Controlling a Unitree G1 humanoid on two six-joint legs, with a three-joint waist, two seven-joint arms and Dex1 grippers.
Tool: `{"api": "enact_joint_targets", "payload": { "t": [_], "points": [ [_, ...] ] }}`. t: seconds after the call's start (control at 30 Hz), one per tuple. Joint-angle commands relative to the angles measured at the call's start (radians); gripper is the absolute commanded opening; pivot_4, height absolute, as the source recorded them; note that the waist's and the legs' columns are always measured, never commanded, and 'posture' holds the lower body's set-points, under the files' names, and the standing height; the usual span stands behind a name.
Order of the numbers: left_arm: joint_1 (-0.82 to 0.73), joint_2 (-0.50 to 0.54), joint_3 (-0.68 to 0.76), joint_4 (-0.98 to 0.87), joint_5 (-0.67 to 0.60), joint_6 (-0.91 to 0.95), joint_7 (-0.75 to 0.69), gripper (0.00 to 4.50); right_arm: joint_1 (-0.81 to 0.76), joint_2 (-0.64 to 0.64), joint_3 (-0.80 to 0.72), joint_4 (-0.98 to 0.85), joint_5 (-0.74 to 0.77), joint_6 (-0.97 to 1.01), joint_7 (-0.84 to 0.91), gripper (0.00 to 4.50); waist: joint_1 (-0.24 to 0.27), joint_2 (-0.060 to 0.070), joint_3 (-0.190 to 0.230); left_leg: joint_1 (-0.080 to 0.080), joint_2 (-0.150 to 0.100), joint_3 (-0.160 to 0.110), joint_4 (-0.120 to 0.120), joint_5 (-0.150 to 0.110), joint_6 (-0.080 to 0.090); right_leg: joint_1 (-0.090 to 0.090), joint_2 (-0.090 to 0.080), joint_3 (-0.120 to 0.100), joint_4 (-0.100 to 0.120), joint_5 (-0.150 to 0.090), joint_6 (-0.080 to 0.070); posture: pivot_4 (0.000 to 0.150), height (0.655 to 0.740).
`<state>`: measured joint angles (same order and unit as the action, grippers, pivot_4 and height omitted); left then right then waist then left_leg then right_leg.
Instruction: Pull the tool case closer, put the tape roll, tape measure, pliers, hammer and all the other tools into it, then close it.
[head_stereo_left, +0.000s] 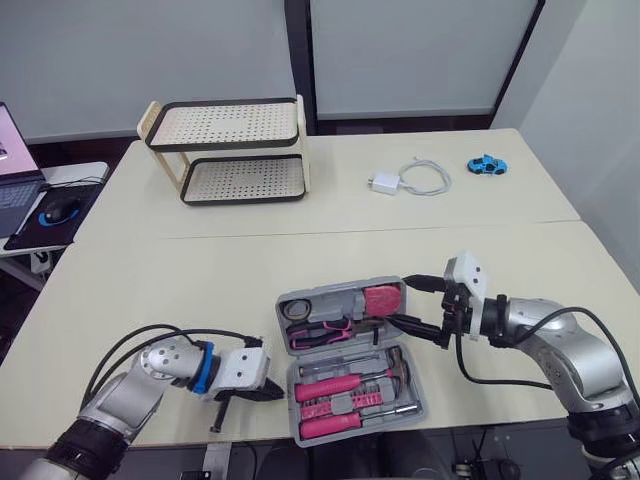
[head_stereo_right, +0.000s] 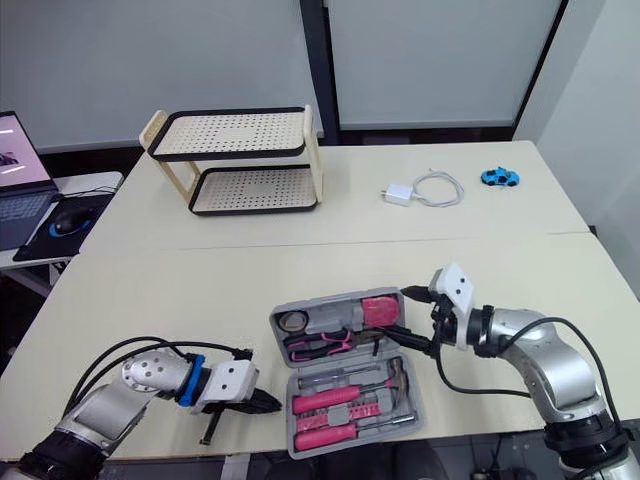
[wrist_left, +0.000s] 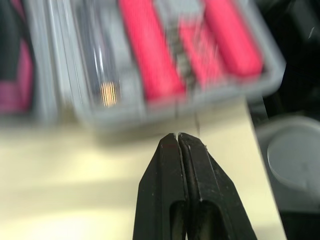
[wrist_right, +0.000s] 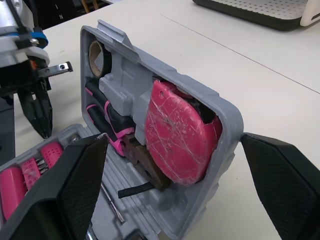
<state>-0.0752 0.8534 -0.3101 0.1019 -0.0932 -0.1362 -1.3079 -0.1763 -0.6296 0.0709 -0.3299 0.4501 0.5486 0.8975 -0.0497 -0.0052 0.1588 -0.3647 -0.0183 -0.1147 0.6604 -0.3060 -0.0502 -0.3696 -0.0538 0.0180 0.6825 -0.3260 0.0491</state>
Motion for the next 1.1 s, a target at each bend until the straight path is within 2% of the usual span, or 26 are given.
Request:
{"api": "enact_joint_targets", "payload": {
  "t": [0.03, 0.43, 0.67, 1.1],
  "points": [
    [0.005, -0.003, 0.025, -0.006, -0.007, 0.0, 0.011, 0.0, 0.015, -0.028, 0.0, -0.067, -0.008, -0.043, 0.028, 4.49, 0.003, -0.001, 0.0, 0.0, 0.0, 0.0, 0.0, 0.0, 0.0, 0.0, 0.0, 0.0, 0.0, 0.0, 0.0, 0.15, 0.74],
    [-0.001, -0.011, 0.069, -0.014, -0.034, 0.054, 0.038, 0.0, 0.06, -0.069, 0.019, -0.125, -0.039, -0.104, 0.053, 4.49, 0.008, -0.001, 0.001, 0.0, 0.0, 0.0, 0.0, 0.0, 0.0, 0.0, -0.001, 0.0, 0.0, 0.0, 0.0, 0.15, 0.74],
    [-0.019, -0.023, 0.127, -0.001, -0.085, 0.167, 0.064, 0.0, 0.076, -0.08, 0.036, -0.13, -0.083, -0.178, 0.065, 4.49, 0.008, -0.003, 0.002, 0.0, 0.0, -0.001, 0.0, 0.0, 0.0, 0.0, -0.001, -0.001, 0.0, 0.0, 0.0, 0.15, 0.74],
    [-0.042, -0.026, 0.166, 0.014, -0.072, 0.22, 0.091, 0.0, 0.256, -0.161, -0.001, -0.194, -0.17, -0.412, 0.101, 4.49, 0.012, -0.004, 0.002, 0.0, -0.001, 0.0, 0.0, 0.0, 0.0, 0.0, -0.001, 0.0, 0.0, 0.0, 0.0, 0.15, 0.74]
  ]
}}
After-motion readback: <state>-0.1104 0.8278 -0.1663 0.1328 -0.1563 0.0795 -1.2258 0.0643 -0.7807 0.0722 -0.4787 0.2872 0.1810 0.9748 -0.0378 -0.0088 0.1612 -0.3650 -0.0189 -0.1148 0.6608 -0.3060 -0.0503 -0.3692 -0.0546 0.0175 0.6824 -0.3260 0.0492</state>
